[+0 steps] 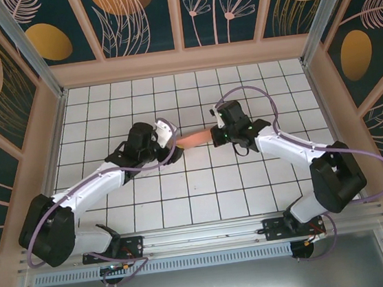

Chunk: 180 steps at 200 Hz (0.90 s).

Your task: Fold the paper box

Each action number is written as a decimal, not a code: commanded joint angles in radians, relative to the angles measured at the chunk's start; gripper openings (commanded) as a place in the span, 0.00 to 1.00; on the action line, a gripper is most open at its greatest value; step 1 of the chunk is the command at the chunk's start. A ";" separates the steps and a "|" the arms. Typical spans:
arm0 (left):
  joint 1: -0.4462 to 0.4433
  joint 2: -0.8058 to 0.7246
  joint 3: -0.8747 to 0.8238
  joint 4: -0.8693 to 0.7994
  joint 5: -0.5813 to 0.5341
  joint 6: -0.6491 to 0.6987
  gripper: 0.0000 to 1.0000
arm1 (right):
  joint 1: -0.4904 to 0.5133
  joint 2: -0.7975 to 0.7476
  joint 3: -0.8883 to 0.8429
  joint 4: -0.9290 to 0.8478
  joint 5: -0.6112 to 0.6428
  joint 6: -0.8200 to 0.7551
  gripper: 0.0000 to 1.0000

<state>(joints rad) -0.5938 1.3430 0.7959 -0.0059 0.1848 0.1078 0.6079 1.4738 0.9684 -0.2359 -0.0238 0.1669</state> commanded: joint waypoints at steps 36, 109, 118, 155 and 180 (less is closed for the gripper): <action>0.006 0.077 0.126 -0.122 -0.038 -0.173 0.56 | -0.024 0.061 0.057 -0.050 -0.016 0.023 0.00; 0.023 0.158 0.241 -0.175 -0.039 -0.303 0.50 | -0.048 0.160 0.201 -0.149 -0.011 0.000 0.00; 0.024 0.163 0.252 -0.193 -0.048 -0.306 0.48 | -0.048 0.171 0.218 -0.160 -0.011 -0.003 0.00; 0.024 0.178 0.297 -0.281 -0.080 -0.284 0.36 | -0.048 0.205 0.268 -0.189 -0.011 -0.008 0.00; 0.026 0.186 0.307 -0.317 -0.127 -0.268 0.32 | -0.048 0.218 0.291 -0.201 -0.014 -0.007 0.00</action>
<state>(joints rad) -0.5739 1.5105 1.0733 -0.2447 0.1112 -0.1730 0.5644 1.6684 1.2171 -0.3786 -0.0280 0.1631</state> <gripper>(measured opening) 0.341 0.052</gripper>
